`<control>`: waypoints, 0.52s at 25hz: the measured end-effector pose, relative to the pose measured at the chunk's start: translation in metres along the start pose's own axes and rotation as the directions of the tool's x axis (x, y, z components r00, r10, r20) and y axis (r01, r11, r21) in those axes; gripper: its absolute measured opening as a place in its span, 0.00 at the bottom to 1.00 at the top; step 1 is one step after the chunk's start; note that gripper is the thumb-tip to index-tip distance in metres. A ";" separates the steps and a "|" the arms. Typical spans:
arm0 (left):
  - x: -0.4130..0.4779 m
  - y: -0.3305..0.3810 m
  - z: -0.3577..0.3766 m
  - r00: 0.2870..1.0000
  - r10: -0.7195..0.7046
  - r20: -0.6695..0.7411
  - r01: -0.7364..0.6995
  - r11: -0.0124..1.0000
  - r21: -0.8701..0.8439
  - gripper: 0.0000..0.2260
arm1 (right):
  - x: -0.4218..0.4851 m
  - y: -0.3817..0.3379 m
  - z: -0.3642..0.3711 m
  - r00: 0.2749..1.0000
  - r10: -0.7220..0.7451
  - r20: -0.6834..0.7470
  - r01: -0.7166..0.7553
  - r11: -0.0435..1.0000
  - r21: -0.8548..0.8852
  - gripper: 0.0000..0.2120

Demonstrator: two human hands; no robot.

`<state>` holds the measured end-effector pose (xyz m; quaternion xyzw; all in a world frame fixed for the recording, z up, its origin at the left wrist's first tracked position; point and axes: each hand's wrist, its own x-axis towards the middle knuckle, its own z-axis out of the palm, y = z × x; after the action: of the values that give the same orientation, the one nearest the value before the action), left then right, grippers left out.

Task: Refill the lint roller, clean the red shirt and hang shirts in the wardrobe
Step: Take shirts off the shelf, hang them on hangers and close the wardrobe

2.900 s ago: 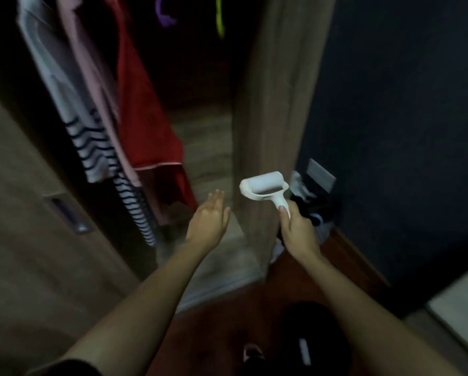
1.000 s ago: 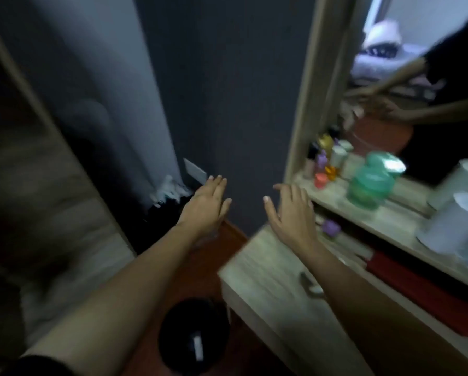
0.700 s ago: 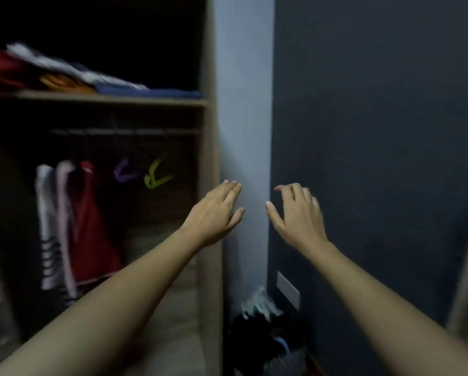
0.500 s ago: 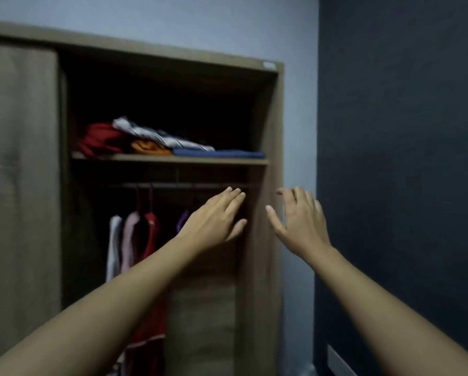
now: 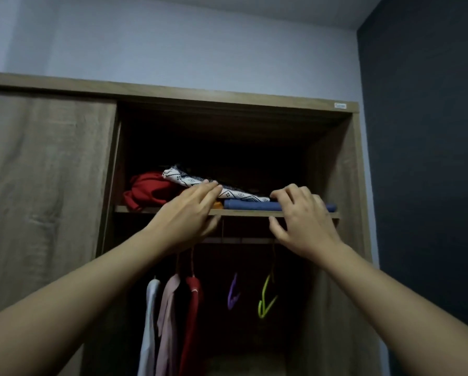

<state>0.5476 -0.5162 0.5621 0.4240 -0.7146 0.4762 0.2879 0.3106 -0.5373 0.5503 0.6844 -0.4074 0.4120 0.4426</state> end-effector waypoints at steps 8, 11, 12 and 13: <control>0.066 -0.053 0.072 0.995 -0.097 0.021 0.097 0.995 -0.011 0.30 | 0.066 0.001 0.098 0.994 -0.090 0.066 0.087 0.995 0.050 0.23; 0.097 -0.062 0.100 0.973 -0.136 0.188 0.128 0.990 0.053 0.33 | 0.086 0.000 0.123 0.990 -0.103 0.092 0.094 0.991 0.094 0.23; 0.108 -0.065 0.108 0.960 -0.146 0.237 0.129 0.988 0.083 0.34 | 0.094 0.001 0.129 0.991 -0.100 0.090 0.090 0.990 0.109 0.24; 0.117 -0.067 0.117 0.946 -0.163 0.281 0.133 0.984 0.122 0.35 | 0.100 0.002 0.134 0.992 -0.093 0.088 0.081 0.989 0.126 0.24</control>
<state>0.5501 -0.6757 0.6417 0.5556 -0.6902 0.4215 0.1932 0.3691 -0.6834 0.6076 0.7461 -0.3713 0.3839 0.3977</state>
